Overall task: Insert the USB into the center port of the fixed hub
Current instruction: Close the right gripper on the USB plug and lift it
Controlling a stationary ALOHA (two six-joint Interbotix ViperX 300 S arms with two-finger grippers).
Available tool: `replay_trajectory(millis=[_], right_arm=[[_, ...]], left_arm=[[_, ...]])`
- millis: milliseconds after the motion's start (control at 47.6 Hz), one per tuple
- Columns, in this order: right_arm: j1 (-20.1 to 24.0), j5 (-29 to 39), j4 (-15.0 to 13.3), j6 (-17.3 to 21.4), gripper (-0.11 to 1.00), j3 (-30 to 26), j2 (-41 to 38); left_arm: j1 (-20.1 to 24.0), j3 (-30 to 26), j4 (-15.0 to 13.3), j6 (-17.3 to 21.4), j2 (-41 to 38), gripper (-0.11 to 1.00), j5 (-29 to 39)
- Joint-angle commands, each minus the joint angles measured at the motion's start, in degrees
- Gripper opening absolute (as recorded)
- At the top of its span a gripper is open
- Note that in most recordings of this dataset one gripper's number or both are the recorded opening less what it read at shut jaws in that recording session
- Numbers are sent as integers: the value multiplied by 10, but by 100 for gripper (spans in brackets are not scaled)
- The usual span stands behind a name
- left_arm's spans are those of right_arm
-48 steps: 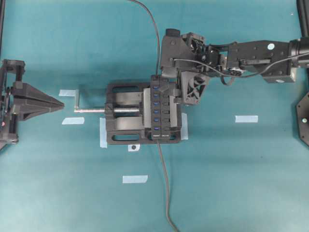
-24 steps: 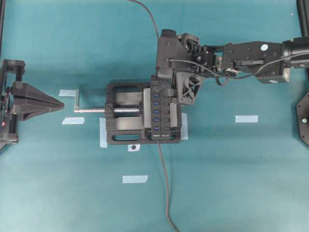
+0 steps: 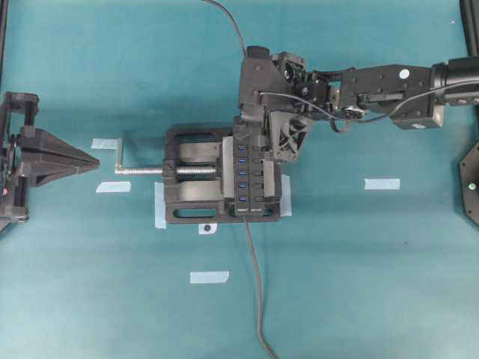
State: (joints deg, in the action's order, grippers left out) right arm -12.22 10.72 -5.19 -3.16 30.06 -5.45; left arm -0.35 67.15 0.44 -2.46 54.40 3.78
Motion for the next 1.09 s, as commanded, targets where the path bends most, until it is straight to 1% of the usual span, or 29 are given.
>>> replay_trajectory(millis=[0,105,252,463,505,568,652,1072], right_arm=[[-1,-4,-1,-4,73,-13,6],[0,-4,-1,-4,65,-13,4],[0,-3,-1,-4,47,-13,4],[3,-4,-1,-4,16,-13,5],[4,-3,-1,-4,13,-14,5],[4,-2,-1,-2,10,-13,6],[4,-1,-1,-2,9,-13,7],[5,1,1,1,9,-18,10]], left_arm=[[1,-9,0,-1,-4,0,-3],[1,-10,0,-1,-4,0,-4],[0,-11,0,-1,-4,0,-4],[1,-10,0,-1,-4,0,-4],[0,-9,0,-1,-4,0,-4],[1,-9,0,-1,-4,0,-4],[1,-10,0,-1,-4,0,-4],[0,-9,0,-1,-4,0,-4]])
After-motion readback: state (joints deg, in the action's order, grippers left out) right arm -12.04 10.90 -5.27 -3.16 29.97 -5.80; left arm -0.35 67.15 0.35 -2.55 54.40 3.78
